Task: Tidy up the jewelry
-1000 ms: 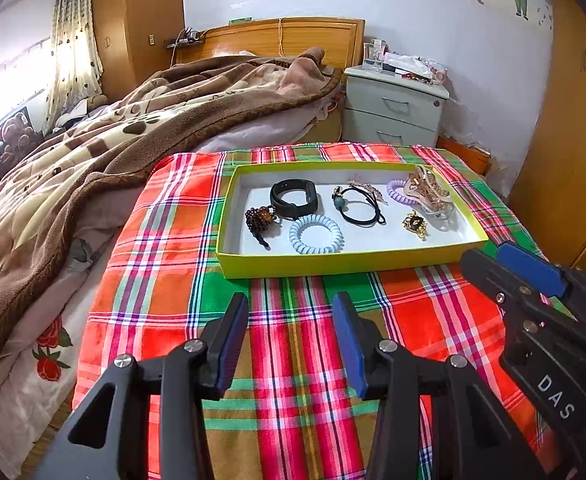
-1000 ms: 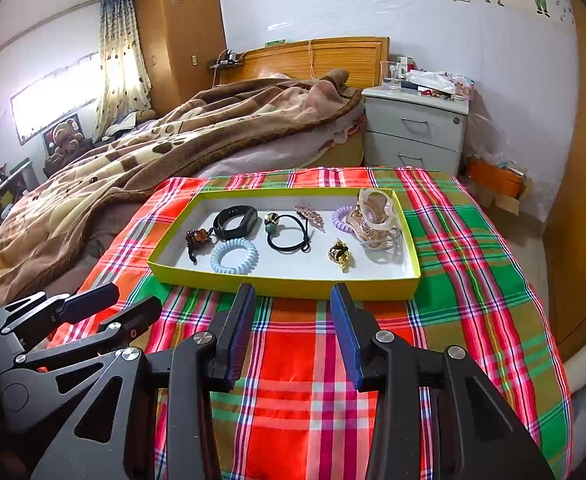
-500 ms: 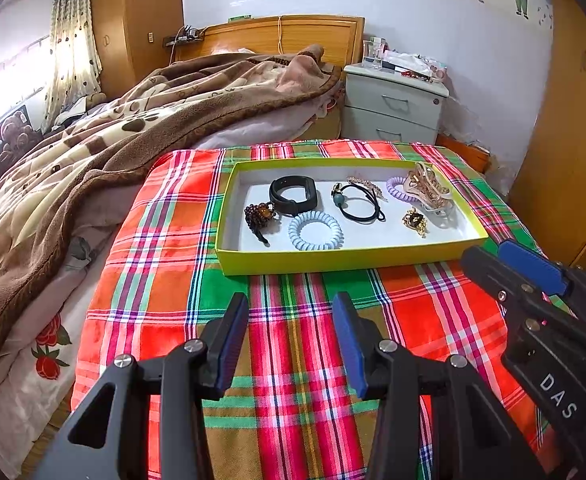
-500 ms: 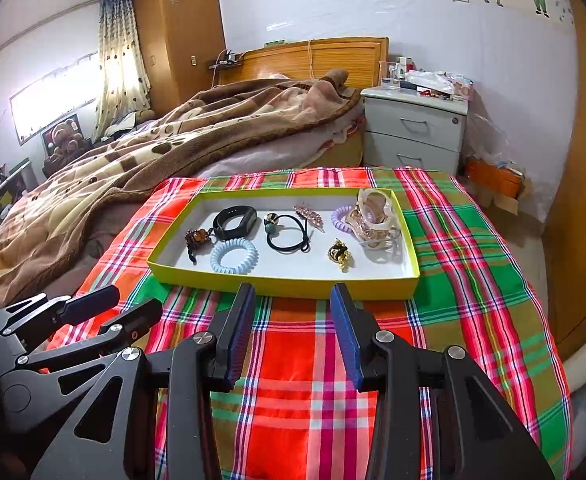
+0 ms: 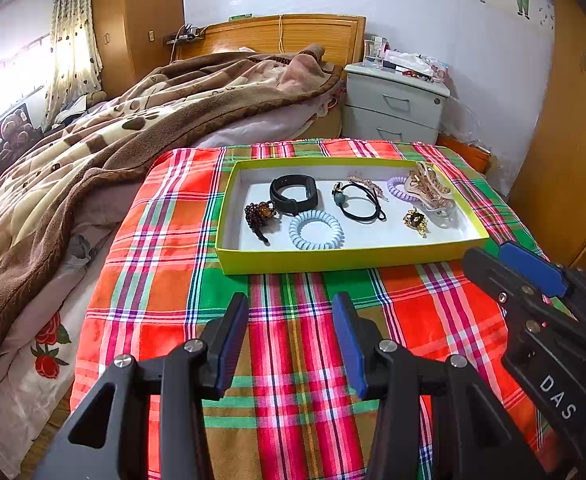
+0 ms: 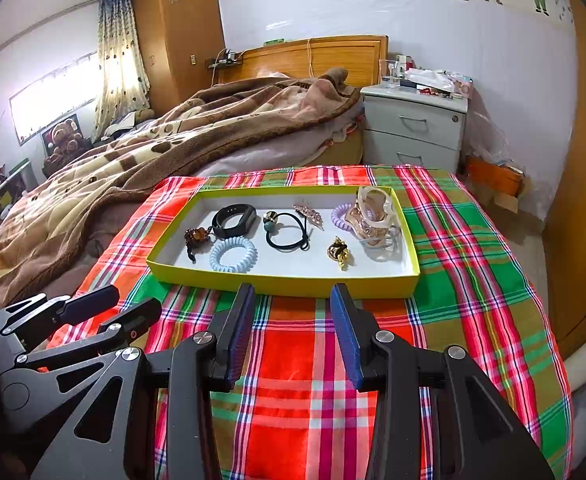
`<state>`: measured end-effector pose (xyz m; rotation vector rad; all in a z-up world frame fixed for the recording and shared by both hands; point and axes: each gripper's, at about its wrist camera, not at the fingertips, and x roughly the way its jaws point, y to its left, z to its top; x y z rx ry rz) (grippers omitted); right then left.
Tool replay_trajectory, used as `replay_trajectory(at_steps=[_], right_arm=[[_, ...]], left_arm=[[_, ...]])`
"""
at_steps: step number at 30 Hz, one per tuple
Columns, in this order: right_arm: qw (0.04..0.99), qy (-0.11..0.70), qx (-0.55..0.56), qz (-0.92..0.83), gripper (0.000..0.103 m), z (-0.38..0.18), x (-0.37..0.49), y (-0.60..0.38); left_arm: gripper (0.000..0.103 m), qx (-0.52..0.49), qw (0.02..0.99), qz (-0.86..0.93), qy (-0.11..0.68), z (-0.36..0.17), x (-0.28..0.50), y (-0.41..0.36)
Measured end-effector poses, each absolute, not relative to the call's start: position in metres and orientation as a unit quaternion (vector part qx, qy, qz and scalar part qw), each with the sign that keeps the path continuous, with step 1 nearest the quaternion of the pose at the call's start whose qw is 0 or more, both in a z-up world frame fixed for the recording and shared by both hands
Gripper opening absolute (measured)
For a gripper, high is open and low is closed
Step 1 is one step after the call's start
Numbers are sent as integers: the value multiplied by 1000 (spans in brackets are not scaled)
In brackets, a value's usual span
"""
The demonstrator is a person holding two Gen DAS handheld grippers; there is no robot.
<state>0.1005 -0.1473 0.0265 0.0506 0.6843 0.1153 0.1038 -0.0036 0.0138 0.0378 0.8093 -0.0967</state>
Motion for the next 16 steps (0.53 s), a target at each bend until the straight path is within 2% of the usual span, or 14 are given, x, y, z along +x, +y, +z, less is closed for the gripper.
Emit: replay_trajectory(at_steps=[16], right_arm=[[940, 335, 24, 56, 40, 27, 101, -147]], left_arm=[[46, 8, 917, -40, 396, 14, 106, 0]])
